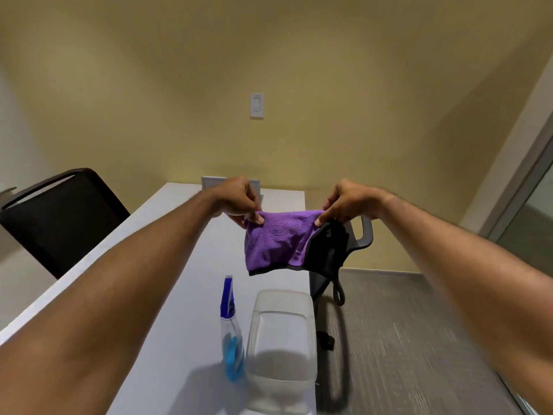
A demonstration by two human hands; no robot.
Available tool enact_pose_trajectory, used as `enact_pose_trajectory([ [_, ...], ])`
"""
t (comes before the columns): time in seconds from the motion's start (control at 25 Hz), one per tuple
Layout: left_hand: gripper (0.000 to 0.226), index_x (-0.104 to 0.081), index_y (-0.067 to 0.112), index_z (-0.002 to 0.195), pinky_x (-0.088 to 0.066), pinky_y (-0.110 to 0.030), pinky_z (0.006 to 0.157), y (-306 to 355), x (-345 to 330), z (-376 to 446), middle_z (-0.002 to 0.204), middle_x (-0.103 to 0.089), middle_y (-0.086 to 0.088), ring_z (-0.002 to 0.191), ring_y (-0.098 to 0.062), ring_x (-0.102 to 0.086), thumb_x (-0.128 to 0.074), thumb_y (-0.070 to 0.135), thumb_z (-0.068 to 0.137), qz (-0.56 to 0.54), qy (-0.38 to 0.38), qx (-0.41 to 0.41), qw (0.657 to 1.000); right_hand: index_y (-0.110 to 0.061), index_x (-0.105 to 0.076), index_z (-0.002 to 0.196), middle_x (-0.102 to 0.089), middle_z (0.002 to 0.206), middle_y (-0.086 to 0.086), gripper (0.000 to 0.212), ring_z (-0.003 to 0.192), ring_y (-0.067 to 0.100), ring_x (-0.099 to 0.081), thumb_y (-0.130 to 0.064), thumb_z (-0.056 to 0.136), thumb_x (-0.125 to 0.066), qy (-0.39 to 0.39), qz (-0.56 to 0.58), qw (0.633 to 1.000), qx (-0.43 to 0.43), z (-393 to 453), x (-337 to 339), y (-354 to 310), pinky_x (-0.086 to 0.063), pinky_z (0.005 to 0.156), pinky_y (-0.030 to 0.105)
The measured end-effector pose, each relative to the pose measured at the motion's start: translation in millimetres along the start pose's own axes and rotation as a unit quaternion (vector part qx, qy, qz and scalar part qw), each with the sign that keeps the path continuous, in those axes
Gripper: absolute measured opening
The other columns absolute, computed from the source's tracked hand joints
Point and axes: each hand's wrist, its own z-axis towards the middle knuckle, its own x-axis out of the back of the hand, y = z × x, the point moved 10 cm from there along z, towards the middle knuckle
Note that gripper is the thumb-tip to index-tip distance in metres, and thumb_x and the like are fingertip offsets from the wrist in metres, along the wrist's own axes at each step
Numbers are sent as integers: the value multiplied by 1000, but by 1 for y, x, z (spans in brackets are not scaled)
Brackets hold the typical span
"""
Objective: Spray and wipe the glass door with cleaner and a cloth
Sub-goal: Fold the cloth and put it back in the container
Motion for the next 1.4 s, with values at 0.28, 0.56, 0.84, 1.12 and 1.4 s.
enact_pose_trajectory([
  [0.28, 11, -74, 0, 76, -60, -31, 55, -35, -52, 38, 76, -72, -12, 68, -23, -72, -82, 4, 70, -1, 50, 88, 995, 7, -75, 80, -69, 61, 7, 18, 51, 12, -60, -5, 70, -85, 42, 103, 992, -52, 46, -41, 70, -50, 49, 23],
  [0.56, 19, -68, 2, 79, -62, -35, 71, -75, -113, 61, 71, -73, -11, 56, -24, -72, -79, 14, 70, 8, 73, 192, 979, 7, -70, 86, -66, 76, 14, 27, 61, 22, -64, -9, 70, -86, 52, 165, 973, -151, 77, -90, 141, -54, 53, 28],
  [0.84, 15, -70, 2, 79, -61, -34, 73, -129, -154, 69, 69, -73, -10, 61, -22, -73, -75, 15, 74, -9, 72, 272, 960, 6, -65, 83, -66, 78, 17, 18, 40, 15, -66, 5, 72, -80, 41, 326, 907, -265, 84, -164, 195, -48, 36, 20],
  [1.12, 18, -67, 5, 79, -61, -31, 75, -166, -196, 79, 75, -70, -9, 71, -22, -72, -76, 21, 75, 19, 47, 287, 957, 3, -69, 80, -70, 72, 11, 18, 54, 17, -69, -7, 72, -82, 66, 221, 934, -275, 95, -196, 233, -52, 44, 21],
  [1.4, 15, -68, -1, 86, -56, -32, 72, -176, -218, 84, 90, -69, -14, 84, -26, -66, -74, 3, 73, 93, 38, 227, 969, -12, -75, 75, -70, 75, 4, 8, 73, 21, -67, -19, 78, -74, 78, -74, 986, -124, 95, -195, 209, -60, 65, 34],
])
